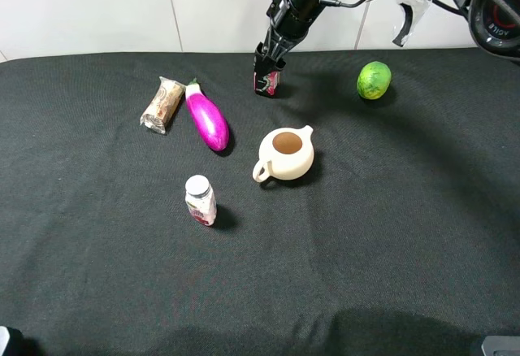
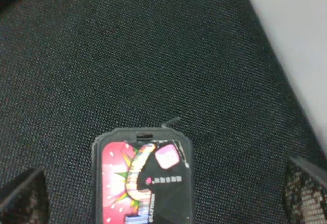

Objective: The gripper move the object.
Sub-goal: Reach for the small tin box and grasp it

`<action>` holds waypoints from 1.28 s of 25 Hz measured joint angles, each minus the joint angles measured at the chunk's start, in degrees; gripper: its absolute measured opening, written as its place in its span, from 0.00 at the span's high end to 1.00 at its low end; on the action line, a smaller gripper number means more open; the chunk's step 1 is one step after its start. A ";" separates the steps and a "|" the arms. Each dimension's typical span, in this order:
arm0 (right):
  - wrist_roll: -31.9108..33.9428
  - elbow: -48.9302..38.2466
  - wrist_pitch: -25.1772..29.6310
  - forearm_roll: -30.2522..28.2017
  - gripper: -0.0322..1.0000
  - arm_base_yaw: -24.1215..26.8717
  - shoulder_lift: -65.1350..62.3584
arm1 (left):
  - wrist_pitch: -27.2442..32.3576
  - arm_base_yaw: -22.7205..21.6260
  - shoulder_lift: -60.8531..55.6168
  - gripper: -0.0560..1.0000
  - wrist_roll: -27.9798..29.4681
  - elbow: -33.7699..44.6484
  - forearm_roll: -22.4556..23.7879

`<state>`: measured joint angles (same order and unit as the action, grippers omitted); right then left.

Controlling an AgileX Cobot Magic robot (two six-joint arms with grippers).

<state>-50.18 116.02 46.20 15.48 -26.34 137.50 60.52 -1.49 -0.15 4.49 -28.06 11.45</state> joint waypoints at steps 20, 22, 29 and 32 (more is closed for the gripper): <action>-0.15 0.00 -0.26 1.03 0.30 0.00 3.94 | 0.00 0.00 0.00 0.20 0.00 0.00 0.00; -0.26 0.00 -0.48 1.08 0.30 0.00 4.02 | 0.00 0.00 0.00 0.20 0.00 0.00 0.00; -1.47 0.00 -1.77 3.01 0.30 0.00 4.19 | 0.00 0.00 0.00 0.20 0.00 0.00 0.00; -1.70 0.00 -2.71 3.58 0.30 0.00 4.34 | 0.00 0.00 0.00 0.20 0.00 0.00 0.00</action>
<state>-51.88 116.02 43.48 19.06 -26.34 141.84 60.52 -1.49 -0.15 4.49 -28.06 11.45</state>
